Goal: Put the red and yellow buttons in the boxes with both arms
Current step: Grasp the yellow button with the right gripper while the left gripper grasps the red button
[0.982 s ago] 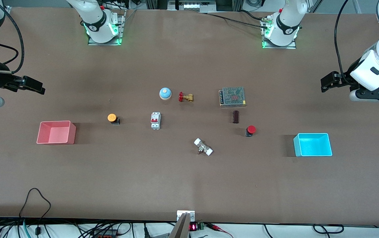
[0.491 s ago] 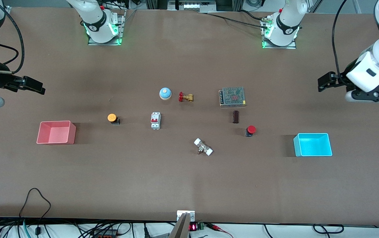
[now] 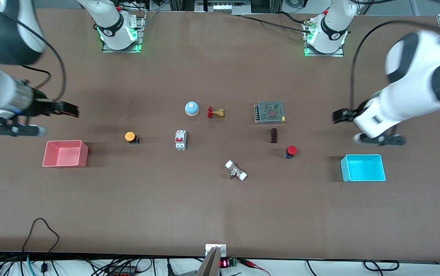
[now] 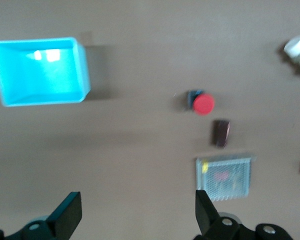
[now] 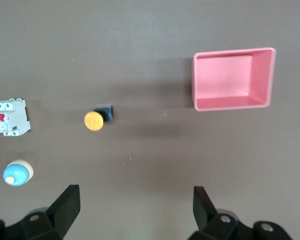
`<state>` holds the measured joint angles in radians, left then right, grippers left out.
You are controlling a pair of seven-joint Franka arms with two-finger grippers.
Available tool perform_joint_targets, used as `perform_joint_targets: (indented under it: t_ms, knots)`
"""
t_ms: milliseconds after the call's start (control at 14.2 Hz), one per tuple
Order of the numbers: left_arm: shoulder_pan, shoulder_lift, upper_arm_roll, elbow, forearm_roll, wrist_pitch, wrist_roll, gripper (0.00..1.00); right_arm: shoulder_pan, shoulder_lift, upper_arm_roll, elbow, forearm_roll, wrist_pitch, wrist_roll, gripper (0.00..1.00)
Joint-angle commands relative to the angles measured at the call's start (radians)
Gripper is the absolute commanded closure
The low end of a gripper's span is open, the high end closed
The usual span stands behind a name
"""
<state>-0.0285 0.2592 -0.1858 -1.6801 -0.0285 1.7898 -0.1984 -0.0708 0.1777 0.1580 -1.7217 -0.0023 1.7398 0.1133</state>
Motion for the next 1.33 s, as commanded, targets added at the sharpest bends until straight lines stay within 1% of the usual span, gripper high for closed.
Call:
perform_joint_targets:
  t_ms: [0, 211, 351, 421, 561, 702, 772, 912, 1193, 1263]
  knots:
    - [-0.089, 0.107, 0.009, 0.016, 0.001, 0.124, -0.113, 0.00, 0.014, 0.005, 0.028, -0.116, -0.010, 0.122, 0.006, 0.00]
    - [-0.126, 0.208, 0.008, 0.004, 0.002, 0.261, -0.141, 0.00, 0.042, 0.055, 0.043, -0.211, -0.041, 0.286, 0.083, 0.00]
    - [-0.154, 0.257, 0.011, -0.004, 0.005, 0.312, -0.188, 0.00, 0.048, 0.098, 0.063, -0.223, -0.088, 0.348, 0.098, 0.00]
    - [-0.166, 0.277, 0.012, -0.021, 0.027, 0.351, -0.209, 0.00, 0.048, 0.118, 0.069, -0.226, -0.094, 0.375, 0.100, 0.00]
    - [-0.189, 0.305, 0.014, -0.056, 0.152, 0.428, -0.246, 0.00, 0.051, 0.155, 0.071, -0.225, -0.094, 0.423, 0.106, 0.00]
    - [-0.205, 0.333, 0.014, -0.078, 0.173, 0.500, -0.329, 0.00, 0.069, 0.190, 0.069, -0.225, -0.100, 0.446, 0.146, 0.00]
    - [-0.221, 0.345, 0.019, -0.098, 0.194, 0.541, -0.332, 0.00, 0.075, 0.204, 0.069, -0.225, -0.105, 0.452, 0.151, 0.00]
    - [-0.215, 0.354, 0.020, -0.121, 0.231, 0.585, -0.334, 0.00, 0.085, 0.232, 0.069, -0.223, -0.108, 0.458, 0.154, 0.00]
    - [-0.209, 0.364, 0.028, -0.157, 0.231, 0.655, -0.342, 0.00, 0.098, 0.270, 0.069, -0.223, -0.117, 0.494, 0.152, 0.00]
    - [-0.203, 0.364, 0.032, -0.168, 0.231, 0.675, -0.342, 0.03, 0.100, 0.279, 0.071, -0.223, -0.133, 0.503, 0.154, 0.00]
